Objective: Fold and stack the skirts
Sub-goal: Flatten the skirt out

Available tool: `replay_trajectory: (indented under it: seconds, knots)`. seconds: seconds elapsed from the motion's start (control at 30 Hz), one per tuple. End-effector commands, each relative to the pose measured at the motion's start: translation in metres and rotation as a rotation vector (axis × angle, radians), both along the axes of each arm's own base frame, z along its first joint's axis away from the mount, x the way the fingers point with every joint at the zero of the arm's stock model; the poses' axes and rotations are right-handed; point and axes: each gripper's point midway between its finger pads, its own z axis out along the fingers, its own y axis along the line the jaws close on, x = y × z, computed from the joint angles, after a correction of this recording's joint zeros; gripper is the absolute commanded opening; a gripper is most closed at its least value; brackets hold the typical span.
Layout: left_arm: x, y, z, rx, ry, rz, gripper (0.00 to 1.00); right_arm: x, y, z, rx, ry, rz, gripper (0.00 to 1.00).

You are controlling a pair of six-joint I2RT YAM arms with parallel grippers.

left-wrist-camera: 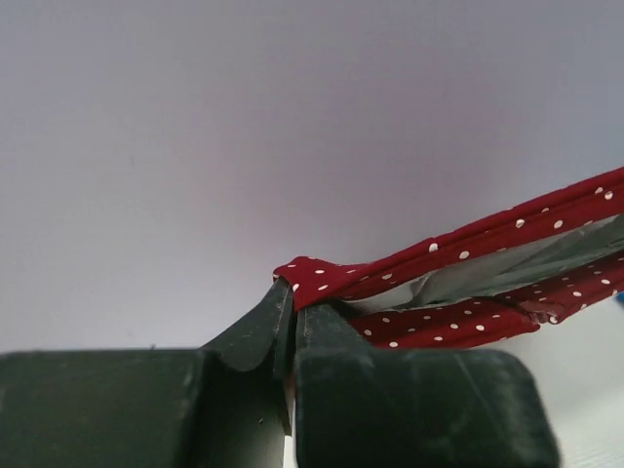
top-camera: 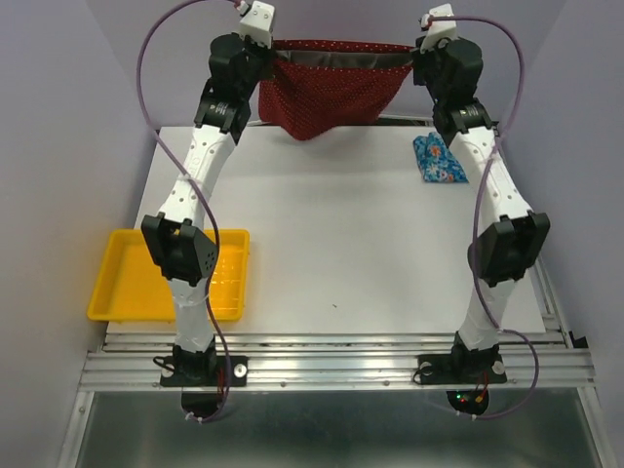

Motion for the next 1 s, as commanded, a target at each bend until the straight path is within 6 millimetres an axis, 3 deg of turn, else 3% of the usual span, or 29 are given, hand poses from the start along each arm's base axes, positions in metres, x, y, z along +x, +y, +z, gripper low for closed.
replay_trajectory:
  seconds: [0.0, 0.03, 0.1, 0.13, 0.23, 0.27, 0.3, 0.33, 0.37, 0.4, 0.43, 0.47, 0.5, 0.53, 0.6, 0.63, 0.7, 0.73, 0.83, 0.87, 0.93, 0.97]
  knots:
    - [-0.06, 0.051, 0.125, -0.034, -0.327, 0.006, 0.0, -0.06, -0.044, 0.081, 0.038, -0.239, -0.082, 0.01]
    - [-0.054, 0.043, 0.077, 0.016, -0.198, -0.036, 0.0, -0.067, -0.044, 0.05, 0.011, -0.18, -0.078, 0.01]
    - [-0.068, 0.024, 0.032, 0.08, -0.098, -0.169, 0.0, -0.073, -0.036, 0.006, -0.059, -0.092, -0.022, 0.01]
    - [-0.07, 0.018, -0.041, 0.119, 0.053, -0.204, 0.0, -0.084, -0.027, -0.044, -0.114, 0.008, 0.05, 0.01]
    - [-0.107, 0.003, -0.13, 0.162, 0.258, -0.336, 0.11, -0.109, -0.009, -0.134, -0.229, 0.209, 0.211, 0.01]
    - [-0.13, -0.006, -0.196, 0.187, 0.404, -0.375, 0.15, -0.122, -0.002, -0.163, -0.262, 0.278, 0.284, 0.01]
    - [-0.15, -0.012, -0.219, 0.208, 0.458, -0.423, 0.2, -0.14, -0.002, -0.212, -0.287, 0.403, 0.322, 0.01]
    - [-0.183, -0.011, -0.272, 0.26, 0.591, -0.464, 0.27, -0.159, -0.002, -0.243, -0.338, 0.498, 0.38, 0.01]
    - [-0.208, -0.023, -0.292, 0.301, 0.642, -0.528, 0.3, -0.174, -0.001, -0.264, -0.371, 0.563, 0.427, 0.01]
    - [-0.23, -0.028, -0.298, 0.328, 0.663, -0.577, 0.35, -0.199, -0.004, -0.294, -0.42, 0.653, 0.483, 0.02]
    - [-0.263, -0.023, -0.327, 0.382, 0.747, -0.632, 0.39, -0.231, -0.001, -0.315, -0.428, 0.759, 0.567, 0.08]
    - [-0.281, -0.024, -0.332, 0.412, 0.761, -0.678, 0.45, -0.251, -0.001, -0.324, -0.437, 0.81, 0.616, 0.14]
    - [-0.301, -0.033, -0.32, 0.441, 0.716, -0.745, 0.56, -0.268, -0.001, -0.317, -0.443, 0.815, 0.642, 0.19]
    - [-0.322, -0.028, -0.326, 0.464, 0.75, -0.777, 0.66, -0.297, 0.001, -0.327, -0.433, 0.88, 0.704, 0.39]
    - [-0.34, -0.031, -0.308, 0.481, 0.698, -0.844, 0.75, -0.323, 0.005, -0.318, -0.418, 0.894, 0.768, 0.67]
    - [-0.355, -0.03, -0.307, 0.485, 0.723, -0.876, 0.93, -0.342, 0.009, -0.306, -0.41, 0.897, 0.8, 0.85]
    - [-0.365, -0.035, -0.292, 0.472, 0.703, -0.91, 0.98, -0.36, 0.021, -0.293, -0.394, 0.885, 0.873, 1.0]
    - [-0.373, -0.037, -0.287, 0.471, 0.711, -0.931, 0.98, -0.375, 0.029, -0.281, -0.37, 0.896, 0.923, 1.0]
    - [-0.38, -0.041, -0.276, 0.428, 0.709, -0.927, 0.98, -0.385, 0.039, -0.265, -0.279, 0.923, 0.929, 1.0]
    - [-0.373, -0.044, -0.27, 0.407, 0.687, -0.903, 0.98, -0.376, 0.042, -0.26, -0.257, 0.902, 0.905, 1.0]
    - [-0.357, -0.047, -0.266, 0.372, 0.675, -0.835, 0.91, -0.349, 0.04, -0.252, -0.237, 0.86, 0.806, 0.9]
    - [-0.35, -0.049, -0.265, 0.365, 0.669, -0.805, 0.88, -0.334, 0.034, -0.258, -0.236, 0.876, 0.732, 0.83]
